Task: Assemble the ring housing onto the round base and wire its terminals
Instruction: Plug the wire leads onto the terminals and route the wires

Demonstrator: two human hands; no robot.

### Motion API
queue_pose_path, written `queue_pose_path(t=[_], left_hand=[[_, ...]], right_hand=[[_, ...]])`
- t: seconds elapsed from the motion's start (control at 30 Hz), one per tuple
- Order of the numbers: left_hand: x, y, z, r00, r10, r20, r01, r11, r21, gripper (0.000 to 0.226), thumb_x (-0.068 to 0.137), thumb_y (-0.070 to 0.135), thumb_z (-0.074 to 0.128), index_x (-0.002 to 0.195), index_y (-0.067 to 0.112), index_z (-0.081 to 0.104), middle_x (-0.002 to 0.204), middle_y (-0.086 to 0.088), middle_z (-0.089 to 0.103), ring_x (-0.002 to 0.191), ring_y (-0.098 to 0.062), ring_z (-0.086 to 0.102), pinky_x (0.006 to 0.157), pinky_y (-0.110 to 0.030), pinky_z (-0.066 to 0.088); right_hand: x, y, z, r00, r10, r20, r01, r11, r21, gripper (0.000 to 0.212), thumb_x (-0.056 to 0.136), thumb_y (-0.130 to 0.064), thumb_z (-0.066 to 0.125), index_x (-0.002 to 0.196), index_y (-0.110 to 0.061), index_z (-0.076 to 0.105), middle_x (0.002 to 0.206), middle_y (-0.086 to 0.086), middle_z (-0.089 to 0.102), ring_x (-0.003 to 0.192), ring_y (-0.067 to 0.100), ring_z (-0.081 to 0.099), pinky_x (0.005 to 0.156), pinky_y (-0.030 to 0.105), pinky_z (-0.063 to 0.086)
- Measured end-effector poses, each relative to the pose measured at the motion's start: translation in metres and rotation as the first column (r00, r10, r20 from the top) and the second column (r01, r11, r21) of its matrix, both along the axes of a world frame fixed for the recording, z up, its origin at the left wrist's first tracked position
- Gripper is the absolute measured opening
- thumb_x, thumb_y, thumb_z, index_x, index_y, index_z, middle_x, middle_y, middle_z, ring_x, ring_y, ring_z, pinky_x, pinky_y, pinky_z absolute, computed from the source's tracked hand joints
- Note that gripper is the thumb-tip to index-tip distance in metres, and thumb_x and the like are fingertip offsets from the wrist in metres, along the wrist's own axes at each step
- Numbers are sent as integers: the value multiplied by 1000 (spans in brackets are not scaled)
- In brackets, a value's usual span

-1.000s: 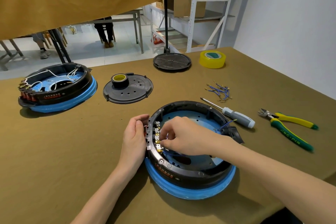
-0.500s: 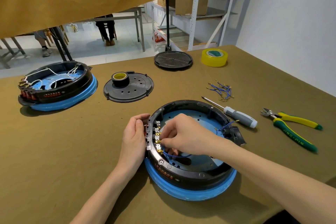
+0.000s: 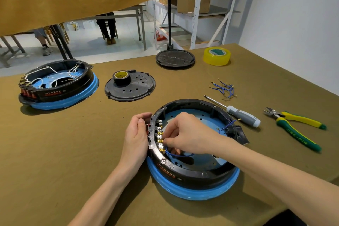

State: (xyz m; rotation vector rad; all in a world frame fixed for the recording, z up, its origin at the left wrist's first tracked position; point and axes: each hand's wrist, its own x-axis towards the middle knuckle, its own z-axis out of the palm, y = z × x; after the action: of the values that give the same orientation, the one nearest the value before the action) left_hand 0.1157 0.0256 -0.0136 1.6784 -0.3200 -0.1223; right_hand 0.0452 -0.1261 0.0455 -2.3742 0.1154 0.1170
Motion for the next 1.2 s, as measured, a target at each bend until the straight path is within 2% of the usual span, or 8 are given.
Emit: queue_pose_path(t=[0.3, 0.53, 0.7, 0.8, 0.93, 1.03, 1.1, 1.2], left_hand=[[-1, 2, 3, 999, -48, -4, 48, 999, 15, 30, 112, 17, 33, 118, 30, 59, 115, 10, 67, 103, 6, 64, 93, -26, 51], [-3, 2, 4, 997, -72, -5, 72, 997, 13, 31, 113, 16, 31, 125, 22, 58, 118, 4, 67, 112, -6, 64, 101, -35, 52], [-2, 3, 2, 996, -88, -5, 88, 996, 18, 30, 113, 18, 31, 123, 25, 58, 115, 6, 67, 104, 0, 66, 97, -31, 53], [-2, 3, 2, 996, -91, -6, 91, 996, 23, 30, 113, 18, 31, 123, 25, 58, 116, 5, 67, 105, 1, 65, 96, -31, 52], [-2, 2, 2, 998, -61, 10, 61, 998, 23, 30, 112, 15, 31, 122, 23, 59, 115, 5, 67, 102, 2, 65, 95, -29, 52], [-2, 1, 3, 998, -59, 7, 59, 998, 22, 30, 112, 16, 32, 123, 22, 59, 115, 5, 67, 103, 0, 64, 96, -30, 52], [-2, 1, 3, 999, -52, -5, 52, 998, 19, 29, 112, 16, 33, 121, 24, 60, 115, 5, 68, 105, -2, 65, 97, -32, 52], [-1, 1, 2, 999, -46, -14, 46, 999, 19, 30, 112, 16, 34, 119, 27, 60, 113, 8, 68, 101, 2, 65, 95, -31, 54]], right_hand=[[5, 5, 0, 999, 25, 35, -24, 999, -27, 9, 90, -14, 71, 90, -13, 80, 79, -1, 77, 70, 10, 73, 75, 33, 63], [6, 2, -3, 998, 36, 51, -36, 999, -12, 8, 88, -14, 75, 81, -14, 79, 77, -1, 77, 69, 11, 74, 74, 34, 63], [5, 3, -3, 998, 47, 40, -48, 999, 24, 8, 88, -10, 72, 83, -10, 79, 75, 1, 77, 66, 11, 74, 69, 29, 63], [5, 1, -1, 999, 42, 24, -43, 998, 52, 7, 87, -9, 72, 84, -8, 79, 76, 4, 77, 67, 15, 73, 71, 33, 63], [1, 4, -2, 999, 44, 29, -46, 995, 86, 11, 89, -8, 71, 81, -8, 79, 73, 6, 76, 54, 7, 63, 62, 29, 55], [0, 6, -4, 999, 33, 29, -35, 997, 67, 11, 91, -10, 71, 83, -9, 79, 75, 8, 76, 58, 11, 63, 67, 38, 59], [1, 5, -2, 999, 32, 25, -33, 999, 31, 7, 90, -13, 72, 87, -12, 79, 76, 7, 77, 63, 14, 69, 68, 34, 61], [0, -4, 8, 998, 34, -50, -30, 996, 78, 1, 93, -17, 73, 94, -17, 72, 73, 6, 77, 56, 10, 70, 55, 19, 54]])
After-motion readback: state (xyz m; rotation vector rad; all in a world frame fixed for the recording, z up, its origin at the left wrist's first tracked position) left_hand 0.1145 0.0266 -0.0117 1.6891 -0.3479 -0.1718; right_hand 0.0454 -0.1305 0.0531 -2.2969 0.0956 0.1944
